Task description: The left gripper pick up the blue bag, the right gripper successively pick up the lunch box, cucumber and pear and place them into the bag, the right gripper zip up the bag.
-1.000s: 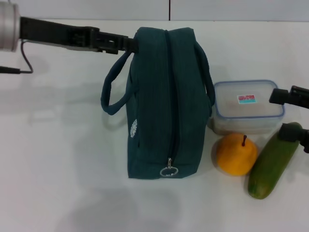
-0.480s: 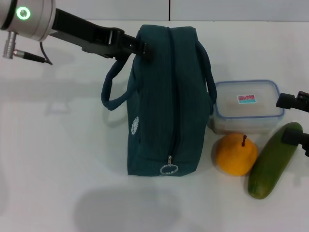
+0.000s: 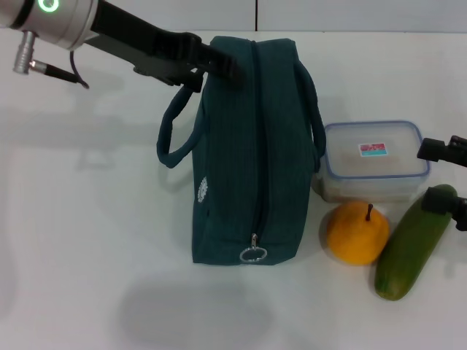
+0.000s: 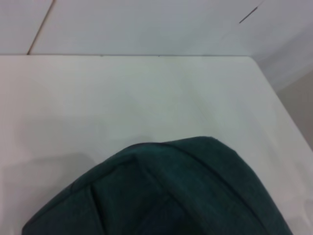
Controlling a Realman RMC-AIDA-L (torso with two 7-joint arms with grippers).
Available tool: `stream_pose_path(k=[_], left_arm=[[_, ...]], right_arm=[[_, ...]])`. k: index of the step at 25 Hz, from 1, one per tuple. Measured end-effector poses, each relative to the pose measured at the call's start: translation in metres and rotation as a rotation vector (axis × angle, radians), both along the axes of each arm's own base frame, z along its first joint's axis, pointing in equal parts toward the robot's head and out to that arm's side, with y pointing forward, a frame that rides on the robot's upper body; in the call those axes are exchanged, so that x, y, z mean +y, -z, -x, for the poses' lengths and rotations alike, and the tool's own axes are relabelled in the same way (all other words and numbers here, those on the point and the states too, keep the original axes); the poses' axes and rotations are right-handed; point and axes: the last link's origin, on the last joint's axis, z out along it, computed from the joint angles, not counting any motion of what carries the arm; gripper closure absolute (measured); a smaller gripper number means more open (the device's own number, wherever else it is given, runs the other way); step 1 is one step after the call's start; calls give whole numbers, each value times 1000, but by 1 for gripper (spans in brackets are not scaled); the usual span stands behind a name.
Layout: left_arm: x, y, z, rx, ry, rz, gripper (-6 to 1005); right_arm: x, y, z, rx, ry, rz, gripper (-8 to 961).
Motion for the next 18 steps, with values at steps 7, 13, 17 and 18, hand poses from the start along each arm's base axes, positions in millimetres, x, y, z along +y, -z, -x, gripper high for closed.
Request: stream_pose_path(k=[7, 13, 17, 18], left_arm=[[-1, 6, 5, 35, -22, 21, 159], [1, 1, 4, 37, 2, 8, 162], [2, -1, 5, 42, 27, 3, 339], [2, -1, 5, 43, 31, 3, 383]], right_arm=[[-2, 1, -2, -2, -3, -14, 152], [-6, 3, -5, 3, 13, -12, 155], [-8, 4, -7, 6, 21, -10, 158], [-9, 5, -7, 7, 24, -9, 158]])
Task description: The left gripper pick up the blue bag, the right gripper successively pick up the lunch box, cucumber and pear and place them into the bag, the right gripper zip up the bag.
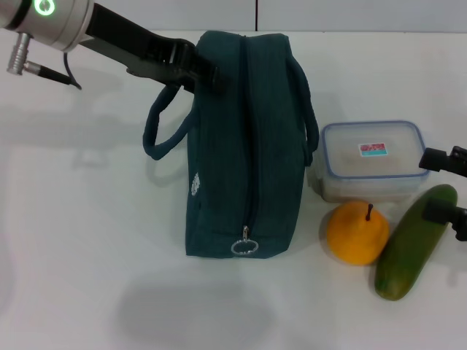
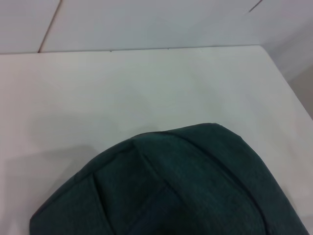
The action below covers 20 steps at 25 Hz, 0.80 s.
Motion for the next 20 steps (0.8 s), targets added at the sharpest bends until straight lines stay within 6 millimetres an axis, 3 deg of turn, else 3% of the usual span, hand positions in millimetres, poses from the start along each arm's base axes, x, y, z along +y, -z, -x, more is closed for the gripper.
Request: stream_pose_path(k=[11, 14, 20], left_arm=[[-1, -1, 2, 4, 0, 9, 624], [-2, -2, 3, 4, -4, 12, 821], [-2, -2, 3, 2, -10, 12, 944]], right_arm=[[-2, 3, -1, 9, 10, 5, 165], [-1, 4, -1, 7, 20, 0, 167], [1, 4, -5, 42, 80, -40, 170]])
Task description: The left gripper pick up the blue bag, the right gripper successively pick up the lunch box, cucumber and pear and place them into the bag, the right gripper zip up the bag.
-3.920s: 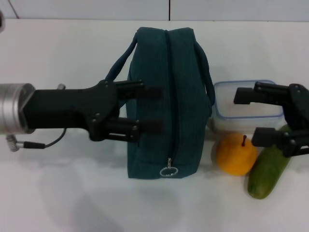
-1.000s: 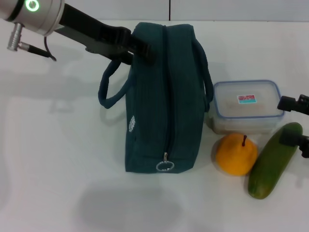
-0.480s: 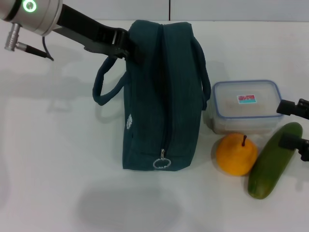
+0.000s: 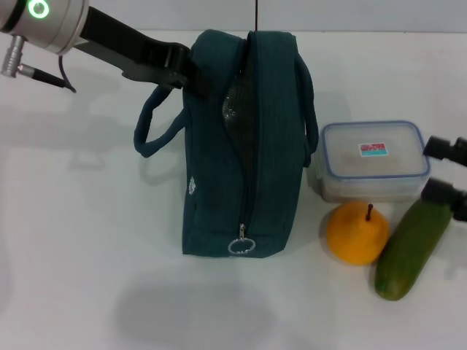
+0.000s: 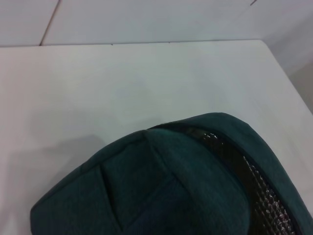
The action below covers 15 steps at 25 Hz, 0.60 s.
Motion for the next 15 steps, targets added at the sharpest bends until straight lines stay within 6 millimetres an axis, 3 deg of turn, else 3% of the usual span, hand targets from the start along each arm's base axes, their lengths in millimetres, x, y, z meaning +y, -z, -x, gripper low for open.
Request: stream_pose_path(k=[7, 12, 15], left_arm=[[-2, 1, -1, -37, -7, 3, 942], [-3, 3, -3, -51, 4, 9, 942], [-3, 4, -4, -65, 11, 14, 942]], right_arm=[[-2, -8, -13, 207, 188, -158, 174], [-4, -12, -34, 411, 417, -293, 177], [-5, -4, -50, 489, 588, -337, 179]])
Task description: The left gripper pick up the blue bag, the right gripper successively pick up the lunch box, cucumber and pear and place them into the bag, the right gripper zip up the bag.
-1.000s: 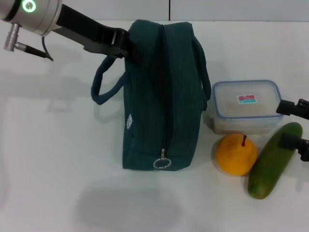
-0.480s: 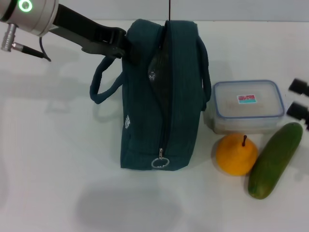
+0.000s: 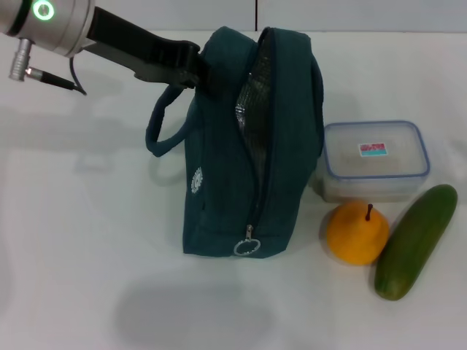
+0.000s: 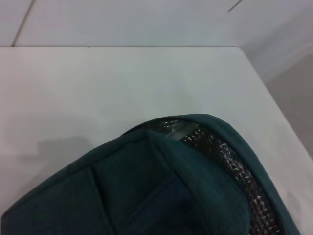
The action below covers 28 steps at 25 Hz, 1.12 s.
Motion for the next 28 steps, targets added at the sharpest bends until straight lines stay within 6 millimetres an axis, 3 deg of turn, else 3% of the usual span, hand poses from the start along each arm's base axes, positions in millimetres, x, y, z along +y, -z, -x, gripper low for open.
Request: stream_pose_path(k=[8, 21, 28], left_arm=[[-1, 5, -4, -19, 37, 6, 942], [-4, 8, 0, -11, 79, 9, 942], [-6, 8, 4, -8, 83, 10, 942]], right_arm=[[8, 33, -21, 131, 253, 128, 184], [14, 71, -14, 210, 344, 290, 192], [21, 82, -4, 217, 327, 363, 196]])
